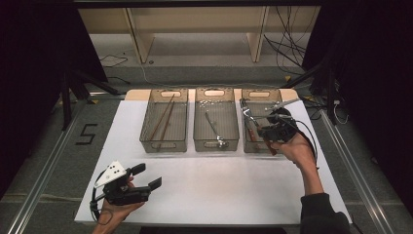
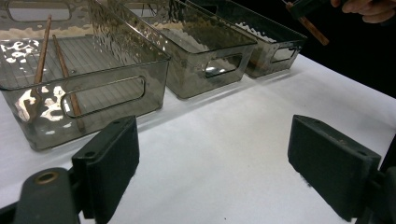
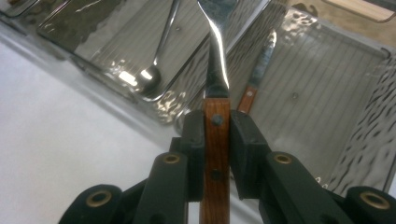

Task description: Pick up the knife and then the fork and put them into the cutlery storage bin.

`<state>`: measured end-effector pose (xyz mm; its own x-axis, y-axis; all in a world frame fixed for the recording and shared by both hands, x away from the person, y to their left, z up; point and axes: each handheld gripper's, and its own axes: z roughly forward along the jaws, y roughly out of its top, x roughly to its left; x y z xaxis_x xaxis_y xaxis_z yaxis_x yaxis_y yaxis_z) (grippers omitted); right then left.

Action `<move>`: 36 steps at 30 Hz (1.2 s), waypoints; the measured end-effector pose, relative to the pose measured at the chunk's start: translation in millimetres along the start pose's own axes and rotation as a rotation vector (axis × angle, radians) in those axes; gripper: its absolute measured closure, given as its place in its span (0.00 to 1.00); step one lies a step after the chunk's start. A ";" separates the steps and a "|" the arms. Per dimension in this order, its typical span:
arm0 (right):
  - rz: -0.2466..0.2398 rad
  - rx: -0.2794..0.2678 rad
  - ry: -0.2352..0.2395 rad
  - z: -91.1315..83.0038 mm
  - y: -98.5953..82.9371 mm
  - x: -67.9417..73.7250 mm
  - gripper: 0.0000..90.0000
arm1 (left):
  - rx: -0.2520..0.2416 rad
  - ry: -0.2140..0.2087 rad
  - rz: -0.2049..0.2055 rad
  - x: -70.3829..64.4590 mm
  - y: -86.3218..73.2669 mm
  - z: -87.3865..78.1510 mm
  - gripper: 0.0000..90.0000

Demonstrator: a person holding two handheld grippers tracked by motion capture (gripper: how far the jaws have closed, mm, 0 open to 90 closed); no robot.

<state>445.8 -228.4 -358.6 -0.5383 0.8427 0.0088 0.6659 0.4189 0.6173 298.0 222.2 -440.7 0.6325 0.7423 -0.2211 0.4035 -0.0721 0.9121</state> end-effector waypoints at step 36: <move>0.220 0.014 -0.057 48.2 33.0 -47.5 0.86 | -0.004 -0.003 -0.001 0.4 0.1 -0.5 0.18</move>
<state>518.2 -238.2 -376.7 -0.3497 0.9318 0.0974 0.7711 0.2272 0.5948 297.9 222.8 -440.5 0.6343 0.7401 -0.2234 0.4016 -0.0685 0.9132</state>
